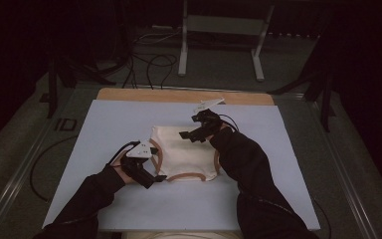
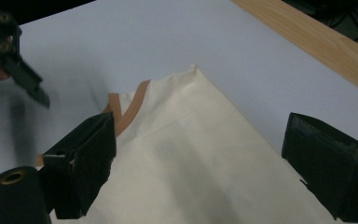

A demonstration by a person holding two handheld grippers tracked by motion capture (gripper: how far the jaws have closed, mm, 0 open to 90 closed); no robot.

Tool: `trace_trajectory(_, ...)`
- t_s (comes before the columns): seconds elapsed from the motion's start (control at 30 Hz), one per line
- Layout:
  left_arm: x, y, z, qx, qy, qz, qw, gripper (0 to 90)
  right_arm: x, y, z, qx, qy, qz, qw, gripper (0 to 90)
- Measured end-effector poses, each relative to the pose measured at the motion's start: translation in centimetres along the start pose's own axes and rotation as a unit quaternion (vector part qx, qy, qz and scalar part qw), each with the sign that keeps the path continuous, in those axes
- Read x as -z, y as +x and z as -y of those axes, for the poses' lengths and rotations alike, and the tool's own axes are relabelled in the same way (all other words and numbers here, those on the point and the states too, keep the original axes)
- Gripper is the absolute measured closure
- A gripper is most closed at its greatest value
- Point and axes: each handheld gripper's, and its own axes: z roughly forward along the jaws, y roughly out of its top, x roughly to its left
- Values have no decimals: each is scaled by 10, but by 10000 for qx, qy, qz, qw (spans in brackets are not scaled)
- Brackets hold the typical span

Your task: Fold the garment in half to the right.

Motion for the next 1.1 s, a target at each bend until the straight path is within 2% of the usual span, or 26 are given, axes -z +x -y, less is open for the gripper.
trace_trajectory(0.17, -7, -2, 8, -102, 190, 24, 9998, 25, -12, 3, -3, 9, 104, -60, 9999, 103)
trace_trajectory(0.3, -12, -2, 11, -238, 366, -18, 9990, 76, -19, 5, -3, -4, 136, -125, 9998, 103)
trace_trajectory(0.37, -17, -3, 13, -316, 479, -42, 9983, 125, -22, 6, -3, 7, 150, -174, 9997, 103)
trace_trajectory(0.5, -25, -4, 18, -572, 729, 117, 9956, 176, -29, 9, -3, 26, 190, -215, 9996, 103)
trace_trajectory(0.63, -29, -5, 22, -657, 846, 115, 9942, 256, -33, 11, -2, 24, 237, -258, 9994, 103)
trace_trajectory(0.83, -31, -1, 26, -709, 802, 147, 9941, 411, -35, 13, -4, 47, 263, -278, 9993, 103)
trace_trajectory(0.87, -32, 0, 26, -636, 766, 137, 9949, 424, -34, 13, -5, 38, 262, -271, 9993, 103)
trace_trajectory(1.0, -33, 2, 27, -614, 673, 193, 9957, 531, -35, 14, -7, 52, 243, -301, 9992, 103)
trace_trajectory(1.1, -33, 3, 26, -671, 648, 122, 9956, 658, -37, 15, -8, 63, 255, -318, 9991, 103)
